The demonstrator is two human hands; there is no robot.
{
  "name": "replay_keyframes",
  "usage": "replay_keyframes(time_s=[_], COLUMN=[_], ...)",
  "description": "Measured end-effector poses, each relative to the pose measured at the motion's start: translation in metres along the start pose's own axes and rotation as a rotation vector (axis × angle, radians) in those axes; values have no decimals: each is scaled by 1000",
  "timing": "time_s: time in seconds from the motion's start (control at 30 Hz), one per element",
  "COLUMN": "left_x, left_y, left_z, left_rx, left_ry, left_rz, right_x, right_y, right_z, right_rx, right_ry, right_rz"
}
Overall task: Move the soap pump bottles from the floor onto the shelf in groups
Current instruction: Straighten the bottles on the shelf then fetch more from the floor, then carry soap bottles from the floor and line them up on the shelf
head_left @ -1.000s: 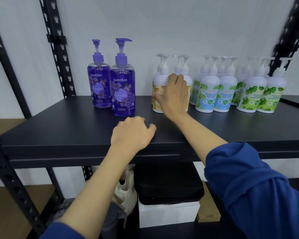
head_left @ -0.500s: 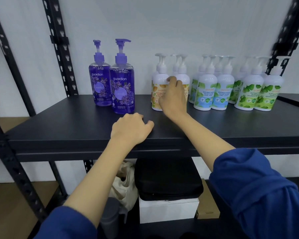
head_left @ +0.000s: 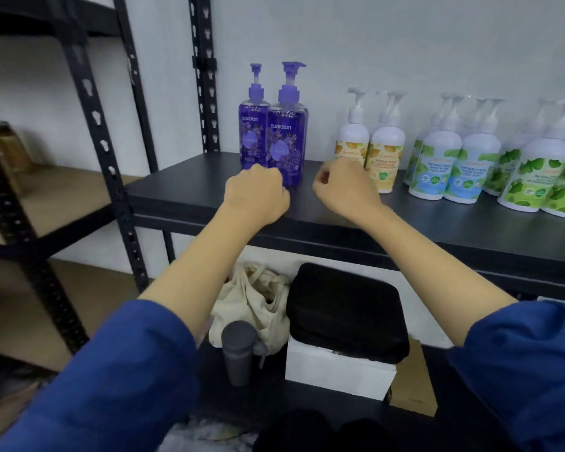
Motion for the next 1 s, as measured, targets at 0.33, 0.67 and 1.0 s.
replay_keyframes(time_s=[0.33,0.67,1.0], left_x=[-107,-182,-95], left_y=[147,344,525], left_z=[-32,105,297], left_rx=[115,-27,-266], left_ry=[-131,59,421], left_rz=[-339,-703,-1153], right_x=[-124,-152,-51], right_y=[92,223,384], right_z=[40,250,462], right_rx=[-125,-599,-1282], right_ry=[-304,-262,47], right_rz=[-331,-401,-376])
Point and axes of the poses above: each hand's wrist, its own y-axis away from the middle knuckle, its own z-axis out of the palm, x = y × z, the point moved 8 cm from there along -y, towards the middle knuckle, and after that the axes turned 15 degrees about z, right-handed, at the moved point
